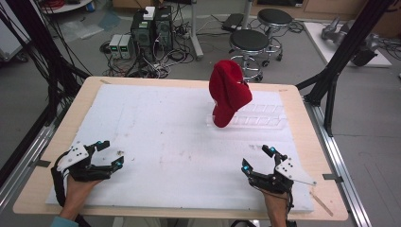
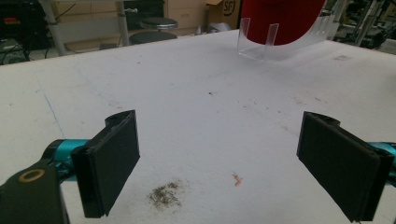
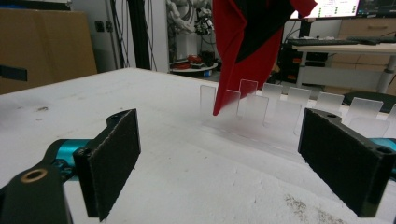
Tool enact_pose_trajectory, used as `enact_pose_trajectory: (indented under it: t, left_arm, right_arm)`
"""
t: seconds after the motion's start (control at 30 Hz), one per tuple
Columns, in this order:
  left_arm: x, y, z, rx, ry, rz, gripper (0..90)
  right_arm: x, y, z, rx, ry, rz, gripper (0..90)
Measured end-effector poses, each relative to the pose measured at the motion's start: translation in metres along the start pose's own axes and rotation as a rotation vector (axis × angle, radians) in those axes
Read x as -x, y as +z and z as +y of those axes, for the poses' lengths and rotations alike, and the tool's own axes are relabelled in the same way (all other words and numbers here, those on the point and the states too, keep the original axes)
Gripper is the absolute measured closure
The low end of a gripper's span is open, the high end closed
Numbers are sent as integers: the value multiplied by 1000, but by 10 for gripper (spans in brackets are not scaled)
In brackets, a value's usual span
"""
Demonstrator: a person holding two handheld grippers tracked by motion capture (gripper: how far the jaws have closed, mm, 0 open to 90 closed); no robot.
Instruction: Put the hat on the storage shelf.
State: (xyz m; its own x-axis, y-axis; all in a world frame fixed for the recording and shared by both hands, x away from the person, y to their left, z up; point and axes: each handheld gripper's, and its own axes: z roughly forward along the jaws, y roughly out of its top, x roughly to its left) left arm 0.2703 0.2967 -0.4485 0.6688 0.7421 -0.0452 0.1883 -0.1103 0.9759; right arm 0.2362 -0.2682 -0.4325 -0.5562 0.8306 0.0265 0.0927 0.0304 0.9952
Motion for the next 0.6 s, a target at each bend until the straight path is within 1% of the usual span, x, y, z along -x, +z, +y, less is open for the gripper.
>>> enact_pose_trajectory:
  t: [0.17,0.27,0.33,0.4,0.47,0.6]
  left_arm:
    - [1,-1,0,7,6,3,134]
    - [1,-1,0,7,4,4,133]
    - [1,-1,0,9,3,5,134]
    - [1,-1,0,7,5,4,133]
    - [1,-1,0,7,6,4,134]
    - [1,-1,0,7,7,5,134]
  right_arm:
    - [-1,1,-12,-10,23,-7,119]
    - [-1,3,-17,-20,14,-12,119]
    - [-1,4,-18,-27,22,-11,119]
    - [0,4,-18,-18,18,-14,119]
    - [0,4,-18,-23,27,-18,119]
    - [1,4,-18,-23,24,-22,119]
